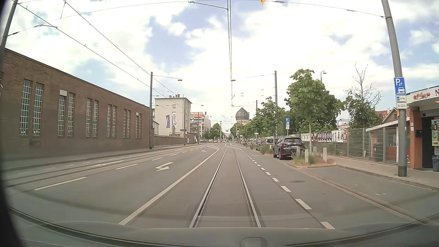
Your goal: Follow the waypoints while adhering to traffic rules and regulations
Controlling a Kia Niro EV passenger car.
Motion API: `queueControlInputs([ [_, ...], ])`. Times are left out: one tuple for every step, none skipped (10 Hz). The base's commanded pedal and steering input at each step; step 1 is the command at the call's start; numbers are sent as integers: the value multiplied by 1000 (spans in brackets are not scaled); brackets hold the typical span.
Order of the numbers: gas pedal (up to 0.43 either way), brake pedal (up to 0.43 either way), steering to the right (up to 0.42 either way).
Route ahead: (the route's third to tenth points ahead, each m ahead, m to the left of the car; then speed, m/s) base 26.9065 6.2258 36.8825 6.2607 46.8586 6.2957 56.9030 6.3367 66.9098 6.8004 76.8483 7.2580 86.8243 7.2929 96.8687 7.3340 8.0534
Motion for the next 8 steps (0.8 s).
queueControlInputs([
  [98,24,-1],
  [98,24,-1],
  [87,24,-1],
  [87,24,-1],
  [79,24,-1],
  [79,24,-2],
  [67,24,-4],
  [67,24,-5],
])
